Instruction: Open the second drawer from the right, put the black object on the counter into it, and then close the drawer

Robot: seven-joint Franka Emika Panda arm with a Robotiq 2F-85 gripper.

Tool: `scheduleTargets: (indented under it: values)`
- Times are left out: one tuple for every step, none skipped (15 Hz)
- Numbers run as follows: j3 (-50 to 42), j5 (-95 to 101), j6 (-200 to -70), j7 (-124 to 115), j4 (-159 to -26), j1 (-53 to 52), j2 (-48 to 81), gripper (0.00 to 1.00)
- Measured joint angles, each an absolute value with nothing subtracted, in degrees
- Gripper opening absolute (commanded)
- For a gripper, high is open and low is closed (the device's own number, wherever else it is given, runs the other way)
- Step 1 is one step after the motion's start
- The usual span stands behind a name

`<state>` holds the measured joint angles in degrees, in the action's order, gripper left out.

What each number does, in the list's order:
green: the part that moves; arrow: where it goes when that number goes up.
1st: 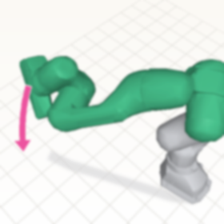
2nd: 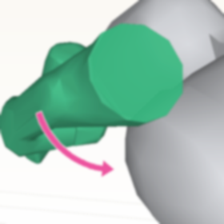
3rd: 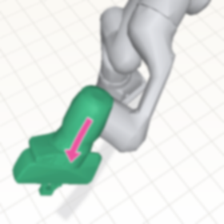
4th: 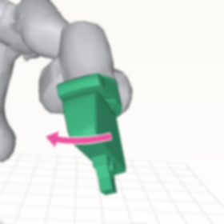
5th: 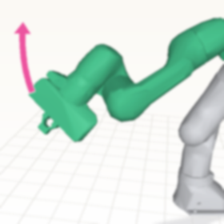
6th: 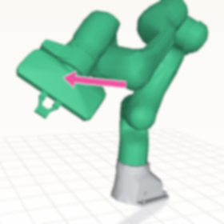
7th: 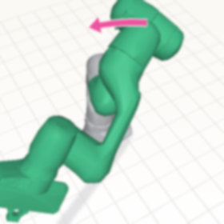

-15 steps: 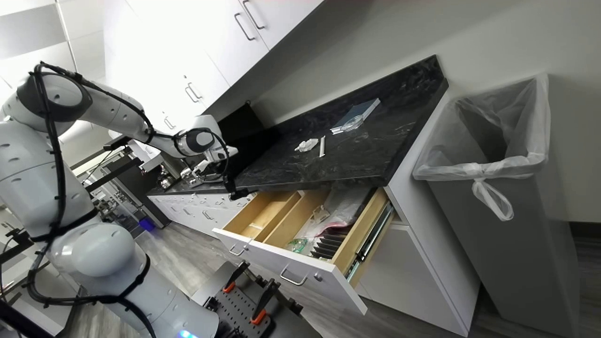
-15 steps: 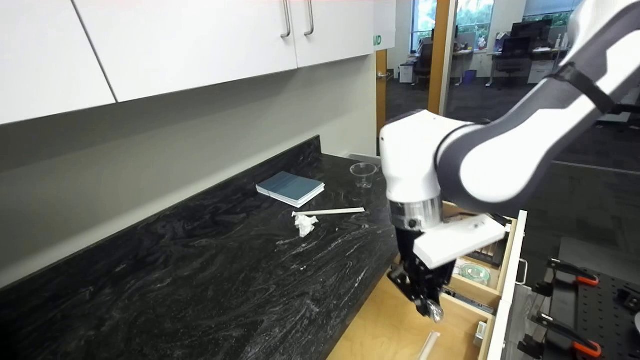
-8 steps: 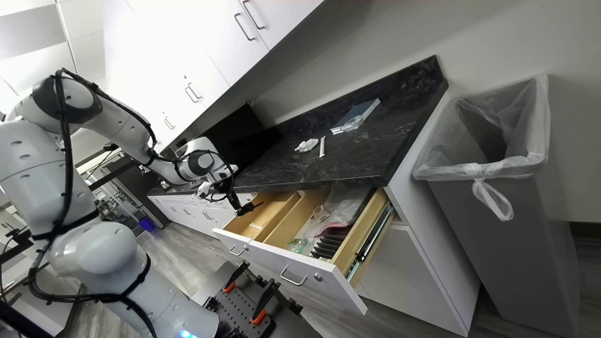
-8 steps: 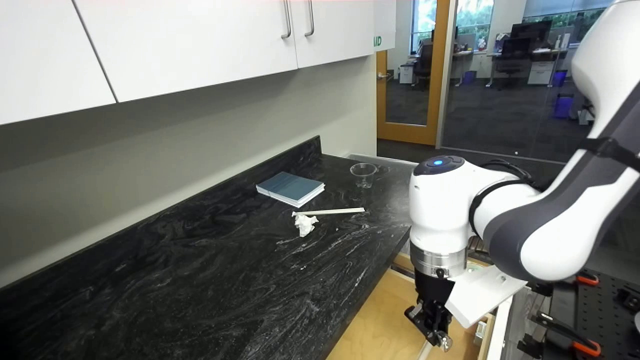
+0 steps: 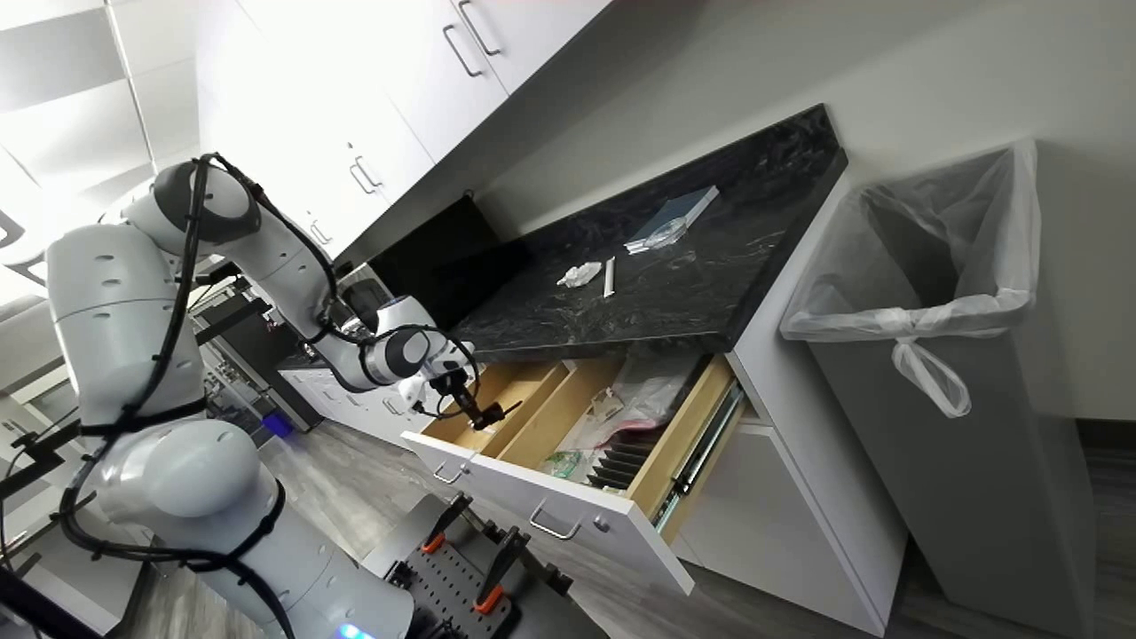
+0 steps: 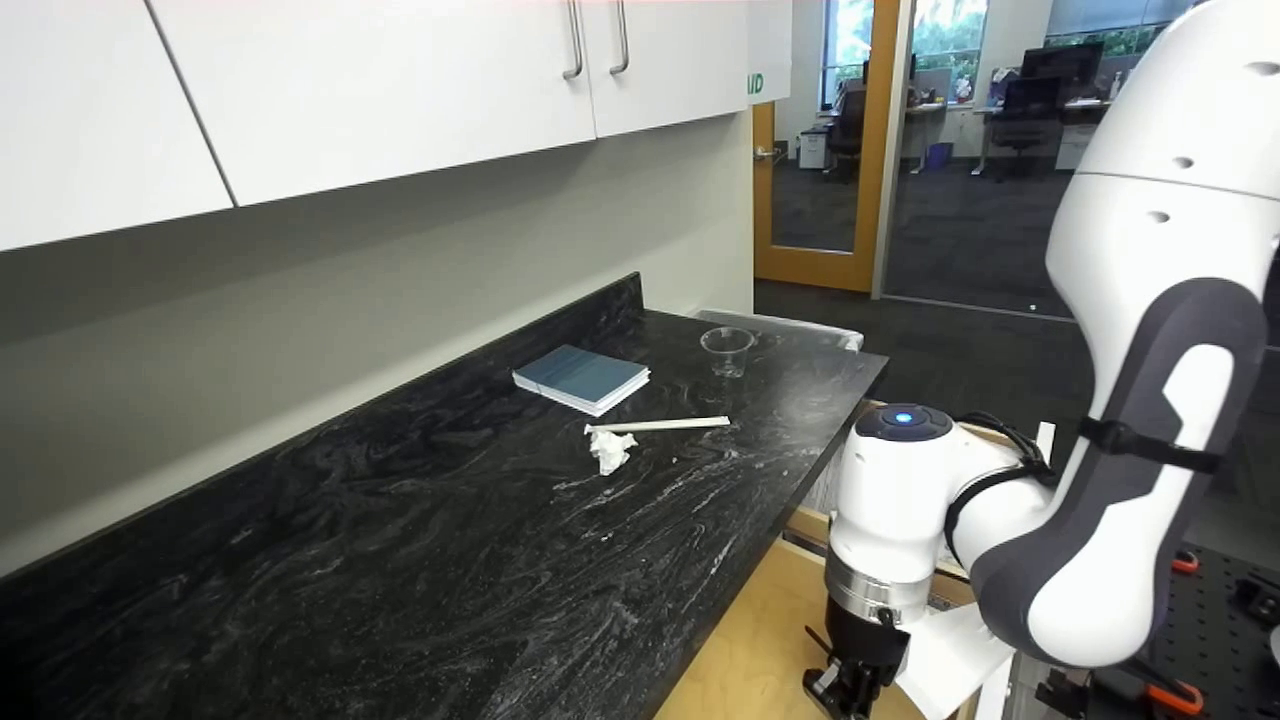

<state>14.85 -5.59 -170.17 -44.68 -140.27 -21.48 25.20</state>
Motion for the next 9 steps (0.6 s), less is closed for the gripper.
scheduleTargets:
  values:
    - [14.77, -5.92, -171.33, -43.50, -140.03, -21.48, 26.64, 0.07]
    - [14.68, -6.20, -172.28, -42.29, -139.72, -21.48, 28.03, 0.07]
    - [14.57, -6.45, -172.87, -41.27, -139.35, -21.49, 29.18, 0.52]
    - [14.51, -6.71, -173.19, -40.28, -138.90, -21.49, 30.01, 0.53]
    - [14.50, -7.11, -173.23, -39.29, -138.59, -21.51, 30.22, 0.58]
    - [14.51, -7.47, -173.23, -38.30, -138.39, -21.60, 30.24, 0.66]
    - [14.62, -7.91, -173.23, -37.32, -138.23, -21.75, 30.24, 0.73]
    - [14.89, -8.19, -173.23, -36.51, -138.10, -21.91, 30.18, 0.82]
    - [15.17, -8.38, -173.23, -35.87, -138.07, -22.18, 29.89, 0.88]
